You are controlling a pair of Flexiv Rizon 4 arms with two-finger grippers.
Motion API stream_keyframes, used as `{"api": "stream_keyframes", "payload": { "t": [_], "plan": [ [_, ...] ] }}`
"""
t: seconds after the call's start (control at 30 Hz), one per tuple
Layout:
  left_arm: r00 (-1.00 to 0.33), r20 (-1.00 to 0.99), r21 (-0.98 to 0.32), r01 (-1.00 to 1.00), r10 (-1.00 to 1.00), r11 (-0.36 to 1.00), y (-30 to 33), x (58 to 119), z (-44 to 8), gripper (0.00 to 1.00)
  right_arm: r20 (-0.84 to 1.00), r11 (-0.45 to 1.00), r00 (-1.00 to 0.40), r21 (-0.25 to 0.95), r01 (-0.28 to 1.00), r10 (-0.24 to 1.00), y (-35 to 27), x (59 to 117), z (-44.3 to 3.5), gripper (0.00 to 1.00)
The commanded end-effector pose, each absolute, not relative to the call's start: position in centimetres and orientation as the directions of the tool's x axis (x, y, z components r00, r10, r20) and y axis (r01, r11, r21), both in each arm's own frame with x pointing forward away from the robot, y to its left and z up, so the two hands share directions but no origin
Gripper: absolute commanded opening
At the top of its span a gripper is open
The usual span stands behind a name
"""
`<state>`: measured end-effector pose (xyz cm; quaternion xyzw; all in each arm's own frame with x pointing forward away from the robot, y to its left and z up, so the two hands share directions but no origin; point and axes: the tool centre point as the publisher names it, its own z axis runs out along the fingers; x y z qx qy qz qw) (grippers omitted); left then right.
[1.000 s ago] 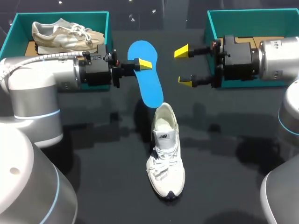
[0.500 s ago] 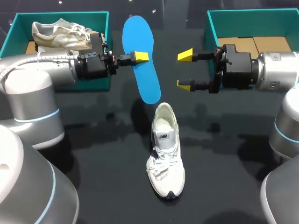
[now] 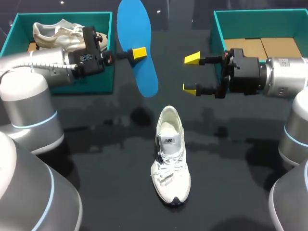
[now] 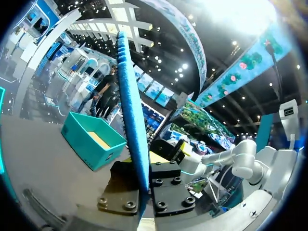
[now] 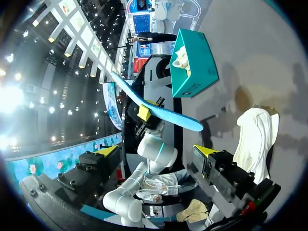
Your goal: Take the shoe out of the shoebox, open the shoe tongue, remove and reinsert the insole, then place the shoe into the shoebox
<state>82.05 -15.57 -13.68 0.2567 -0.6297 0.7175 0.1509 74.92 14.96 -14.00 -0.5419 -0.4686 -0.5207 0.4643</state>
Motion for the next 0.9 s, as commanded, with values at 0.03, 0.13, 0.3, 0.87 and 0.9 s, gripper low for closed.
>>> {"api": "stream_keyframes", "payload": {
  "t": [0.03,0.13,0.3,0.87,0.9],
  "plan": [
    [-0.982,0.136,-0.977,-0.111,-0.131,-0.18,-15.4,82.3,-13.9,0.0,1.0,-0.131,0.019,-0.016,0.991,0.021,15.2,74.9,-14.1,1.0],
    [-0.99,0.032,-0.984,-0.008,-0.136,-0.175,-15.3,82.5,-13.6,0.0,1.0,-0.131,0.019,-0.016,0.991,0.021,15.2,74.9,-14.1,1.0],
    [-0.986,-0.121,-0.976,0.139,-0.118,-0.165,-15.0,82.7,-13.0,0.0,1.0,-0.131,0.019,-0.016,0.991,0.021,15.2,74.9,-14.1,1.0],
    [-0.734,-0.679,-0.725,0.677,-0.033,-0.129,-14.4,82.6,-12.2,0.0,1.0,-0.131,0.019,-0.016,0.991,0.021,15.2,74.9,-14.1,1.0],
    [-0.737,-0.675,-0.73,0.673,-0.026,-0.119,-14.3,82.6,-12.2,0.0,1.0,-0.131,0.019,-0.016,0.991,0.021,15.2,74.9,-14.1,1.0]
  ]
}}
